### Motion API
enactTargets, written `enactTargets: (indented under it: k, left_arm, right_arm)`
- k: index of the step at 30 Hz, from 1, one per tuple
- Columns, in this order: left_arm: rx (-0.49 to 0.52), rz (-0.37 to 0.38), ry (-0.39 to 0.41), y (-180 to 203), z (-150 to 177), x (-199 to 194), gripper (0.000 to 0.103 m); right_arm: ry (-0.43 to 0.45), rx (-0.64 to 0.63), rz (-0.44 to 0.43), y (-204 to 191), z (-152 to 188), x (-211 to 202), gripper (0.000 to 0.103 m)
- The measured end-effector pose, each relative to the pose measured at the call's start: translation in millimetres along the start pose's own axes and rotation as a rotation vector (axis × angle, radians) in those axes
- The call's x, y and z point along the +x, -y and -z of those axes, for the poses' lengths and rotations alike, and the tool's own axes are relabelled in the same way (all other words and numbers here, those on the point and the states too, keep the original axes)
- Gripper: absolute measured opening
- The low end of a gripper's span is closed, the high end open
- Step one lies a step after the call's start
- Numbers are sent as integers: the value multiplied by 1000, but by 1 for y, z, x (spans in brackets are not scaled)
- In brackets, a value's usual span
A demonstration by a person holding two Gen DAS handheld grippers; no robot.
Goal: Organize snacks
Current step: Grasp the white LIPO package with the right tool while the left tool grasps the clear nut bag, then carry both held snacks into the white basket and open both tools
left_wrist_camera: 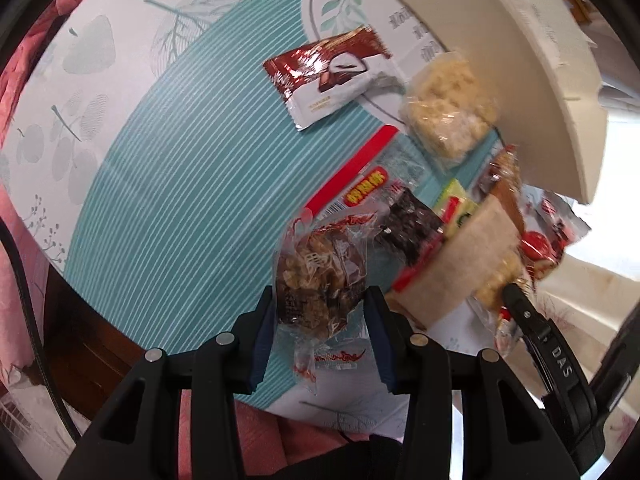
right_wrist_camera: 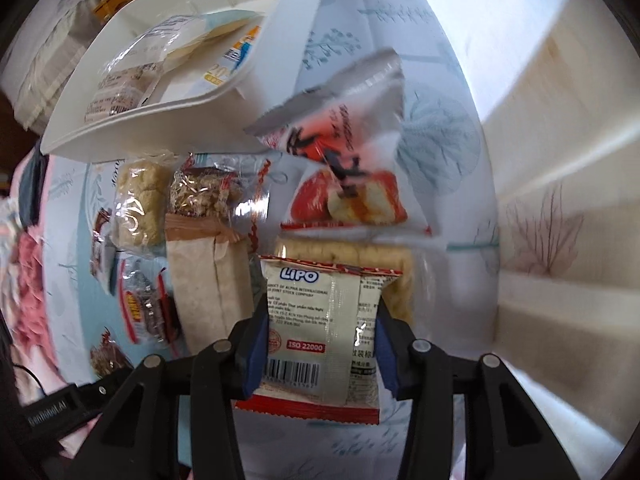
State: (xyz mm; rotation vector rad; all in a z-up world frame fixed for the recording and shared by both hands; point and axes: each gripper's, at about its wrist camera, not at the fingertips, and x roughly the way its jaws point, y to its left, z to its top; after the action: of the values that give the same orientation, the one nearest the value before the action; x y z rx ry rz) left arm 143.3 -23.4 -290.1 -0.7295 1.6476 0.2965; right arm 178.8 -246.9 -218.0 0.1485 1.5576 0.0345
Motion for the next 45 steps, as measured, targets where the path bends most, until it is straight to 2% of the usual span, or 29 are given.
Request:
enactTargets:
  k: [4,9,13,19,27,34,45]
  left_arm:
    - [50,6,24,7,10,-20,42]
    - [134,24,62,24,15,-52,42]
    - [209,28,106,38,8,-85,42]
    - [314,38,165,54,-2,-123,42]
    - [429,48,214,77,-33,-161,42]
    - [508,60,235,95,-67,-180,42]
    - [635,129,281,118,-129,-186,42]
  right_arm:
    - [-24,52,-43,11,6,-8,46]
    - [-9,61,-113,10,13,-28,46]
    - [24,42,-169,-11,26,-53,46]
    - [89,17,-225,-43,27,-77,46]
    - [207,38,-274,-63,14,-114,46]
    - [323,61,-278,-80,-8,-129,46]
    - [463,44,-246,-113,-36,-123,46]
